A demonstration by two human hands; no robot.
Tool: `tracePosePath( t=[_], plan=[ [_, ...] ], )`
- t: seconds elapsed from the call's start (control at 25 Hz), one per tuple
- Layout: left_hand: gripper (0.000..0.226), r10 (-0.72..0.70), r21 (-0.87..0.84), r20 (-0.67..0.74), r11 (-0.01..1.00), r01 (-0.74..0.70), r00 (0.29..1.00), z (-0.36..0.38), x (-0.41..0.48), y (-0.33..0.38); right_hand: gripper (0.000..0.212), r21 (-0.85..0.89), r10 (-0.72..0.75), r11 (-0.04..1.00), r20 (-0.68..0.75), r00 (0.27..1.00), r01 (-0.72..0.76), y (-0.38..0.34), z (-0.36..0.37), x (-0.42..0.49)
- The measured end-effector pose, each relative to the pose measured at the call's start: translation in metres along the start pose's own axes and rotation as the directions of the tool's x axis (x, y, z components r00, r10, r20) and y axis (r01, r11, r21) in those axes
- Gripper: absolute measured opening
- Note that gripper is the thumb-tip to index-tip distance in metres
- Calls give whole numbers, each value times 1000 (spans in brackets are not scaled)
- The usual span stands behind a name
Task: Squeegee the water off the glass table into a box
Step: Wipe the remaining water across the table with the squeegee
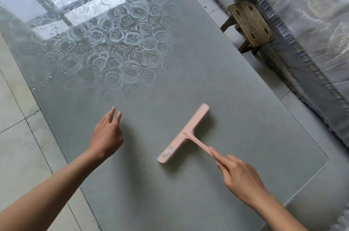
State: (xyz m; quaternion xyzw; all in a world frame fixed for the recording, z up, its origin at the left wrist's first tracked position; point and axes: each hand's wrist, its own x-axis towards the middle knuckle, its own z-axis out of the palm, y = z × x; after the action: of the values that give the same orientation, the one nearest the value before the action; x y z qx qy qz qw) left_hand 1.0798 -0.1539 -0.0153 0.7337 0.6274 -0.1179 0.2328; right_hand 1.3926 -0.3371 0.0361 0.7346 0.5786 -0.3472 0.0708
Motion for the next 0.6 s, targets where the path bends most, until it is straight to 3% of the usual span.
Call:
tracePosePath(
  t=[0.2,0.32,0.44,0.6],
  plan=[
    [63,-100,65,50,993,96,994,-4,-4,-38,46,7,-137,990,-50,989,138,-112,-7,102],
    [66,-120,116,82,987,110,989,-13,-7,-63,46,-100,-120,989,-77,990,112,-81,-22,60],
    [67,-175,148,84,976,162,981,-15,-15,-86,47,-161,35,987,64,997,-25,-51,-21,8],
    [65,-299,52,90,954,295,950,-19,-19,-115,50,-93,-16,996,38,999,20,-118,-4,51]
  ],
)
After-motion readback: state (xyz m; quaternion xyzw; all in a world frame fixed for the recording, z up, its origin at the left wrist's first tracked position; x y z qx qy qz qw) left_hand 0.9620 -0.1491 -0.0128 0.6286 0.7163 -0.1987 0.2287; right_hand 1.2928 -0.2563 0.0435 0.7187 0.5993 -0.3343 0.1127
